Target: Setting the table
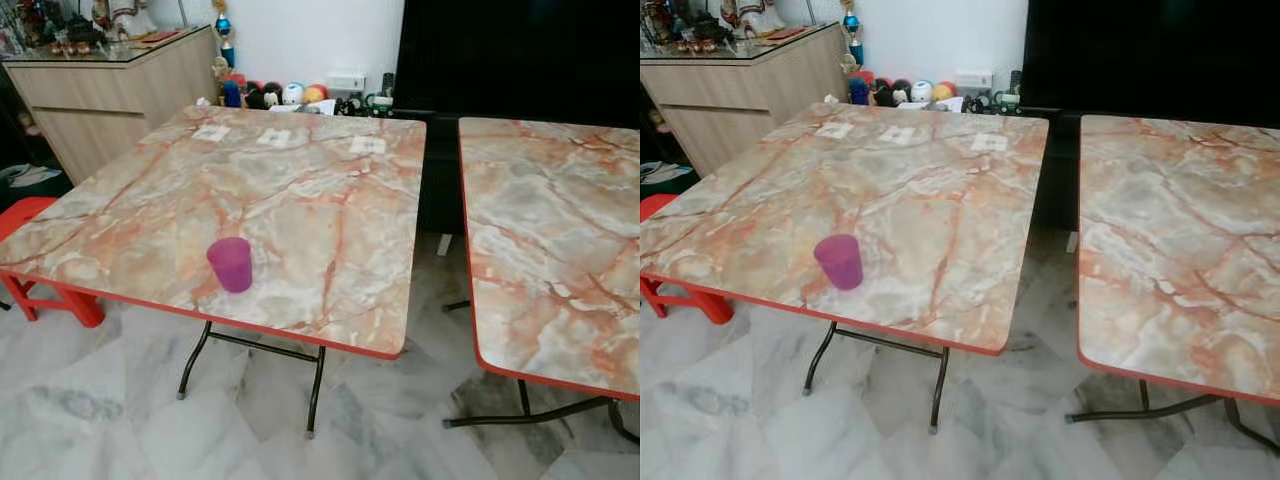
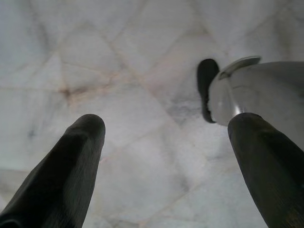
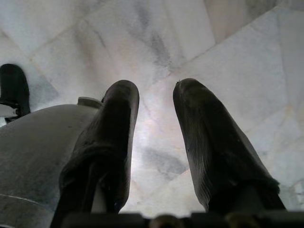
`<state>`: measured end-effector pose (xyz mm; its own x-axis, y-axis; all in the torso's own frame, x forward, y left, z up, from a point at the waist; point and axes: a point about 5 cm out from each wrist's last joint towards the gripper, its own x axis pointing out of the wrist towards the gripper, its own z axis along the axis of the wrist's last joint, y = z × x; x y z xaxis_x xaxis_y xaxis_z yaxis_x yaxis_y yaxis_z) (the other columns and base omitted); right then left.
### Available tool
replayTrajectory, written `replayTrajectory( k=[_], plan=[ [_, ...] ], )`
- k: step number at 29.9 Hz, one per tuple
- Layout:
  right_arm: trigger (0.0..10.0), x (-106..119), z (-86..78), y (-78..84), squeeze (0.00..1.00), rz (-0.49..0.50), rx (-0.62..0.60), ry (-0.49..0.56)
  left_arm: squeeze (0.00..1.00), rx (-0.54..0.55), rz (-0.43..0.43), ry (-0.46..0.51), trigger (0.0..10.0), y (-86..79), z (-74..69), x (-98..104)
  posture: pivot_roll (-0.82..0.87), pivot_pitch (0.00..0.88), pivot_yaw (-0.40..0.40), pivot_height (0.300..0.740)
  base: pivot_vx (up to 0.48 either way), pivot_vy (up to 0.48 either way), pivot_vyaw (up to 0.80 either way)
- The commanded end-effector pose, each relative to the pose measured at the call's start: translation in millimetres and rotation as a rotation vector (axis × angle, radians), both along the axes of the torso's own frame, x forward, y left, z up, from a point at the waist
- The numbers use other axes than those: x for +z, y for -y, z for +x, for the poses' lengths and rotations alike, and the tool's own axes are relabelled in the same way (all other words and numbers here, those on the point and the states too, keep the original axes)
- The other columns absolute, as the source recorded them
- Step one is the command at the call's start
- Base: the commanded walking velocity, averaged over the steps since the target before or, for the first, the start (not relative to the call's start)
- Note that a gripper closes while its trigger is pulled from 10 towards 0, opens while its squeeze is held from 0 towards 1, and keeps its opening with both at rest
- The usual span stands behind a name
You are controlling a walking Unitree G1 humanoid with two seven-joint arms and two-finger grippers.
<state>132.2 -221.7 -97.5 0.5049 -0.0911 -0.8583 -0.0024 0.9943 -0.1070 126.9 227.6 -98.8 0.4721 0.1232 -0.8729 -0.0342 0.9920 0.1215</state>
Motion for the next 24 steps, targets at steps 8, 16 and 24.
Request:
replayTrajectory(
  k=[8,16,24],
  plan=[
    [10.0,3.9,18.9,-10.0,0.00,0.006,0.002,0.019,0.00,0.031,-0.012,-0.002,10.0,1.7,-2.7,-1.3,0.00,0.036,-0.019,0.740,0.000,0.000,0.00],
    [10.0,3.7,18.7,-10.7,0.00,0.015,-0.008,0.020,0.00,0.034,-0.011,-0.006,10.0,1.2,-3.5,-1.5,0.00,0.046,-0.013,0.740,0.000,0.394,0.00],
    [10.0,3.7,18.2,-9.9,0.00,0.012,-0.017,0.021,0.00,0.030,-0.007,-0.007,10.0,0.3,-3.6,-1.3,0.00,0.053,-0.009,0.740,0.000,0.419,0.00]
  ],
)
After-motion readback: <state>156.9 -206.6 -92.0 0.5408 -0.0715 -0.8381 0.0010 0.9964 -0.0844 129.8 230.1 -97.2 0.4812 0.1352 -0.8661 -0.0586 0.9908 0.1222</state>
